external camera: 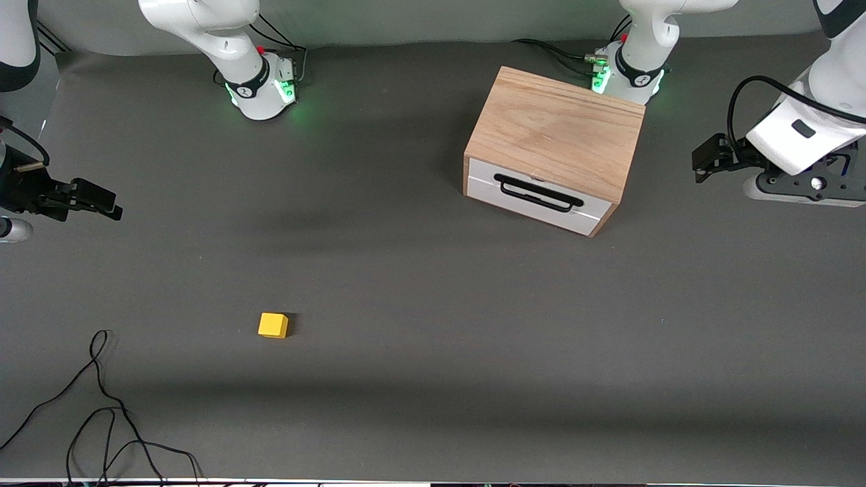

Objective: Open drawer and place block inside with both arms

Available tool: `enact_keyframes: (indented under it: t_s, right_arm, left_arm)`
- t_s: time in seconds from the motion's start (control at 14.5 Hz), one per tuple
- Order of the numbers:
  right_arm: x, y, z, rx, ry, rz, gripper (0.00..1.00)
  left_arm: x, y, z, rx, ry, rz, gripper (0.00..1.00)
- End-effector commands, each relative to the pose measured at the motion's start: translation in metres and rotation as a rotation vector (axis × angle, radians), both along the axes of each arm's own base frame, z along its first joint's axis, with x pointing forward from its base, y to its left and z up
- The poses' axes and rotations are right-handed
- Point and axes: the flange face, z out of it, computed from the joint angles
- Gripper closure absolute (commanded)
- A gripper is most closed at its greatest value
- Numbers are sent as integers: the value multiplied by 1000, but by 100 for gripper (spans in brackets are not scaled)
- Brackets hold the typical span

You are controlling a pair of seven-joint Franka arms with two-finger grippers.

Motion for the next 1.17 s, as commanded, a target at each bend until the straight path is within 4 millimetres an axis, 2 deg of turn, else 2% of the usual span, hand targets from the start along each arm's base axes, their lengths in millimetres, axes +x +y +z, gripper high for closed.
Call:
enact_keyframes:
  t_s: [0.0, 0.9, 0.97, 1.11]
  right_arm:
    - [-6, -2, 4, -13, 2, 24, 0]
    - [1, 3, 0, -13, -6, 38, 0]
    - [4, 9, -2, -13, -8, 49, 0]
    - [13, 37, -9, -14, -19, 87, 0]
  left_arm:
    - [-4, -1, 2, 5, 7, -15, 1]
    - [-4, 0, 1, 6, 15, -12, 1]
    - [-5, 0, 0, 7, 17, -10, 1]
    - [-4, 0, 1, 6, 15, -12, 1]
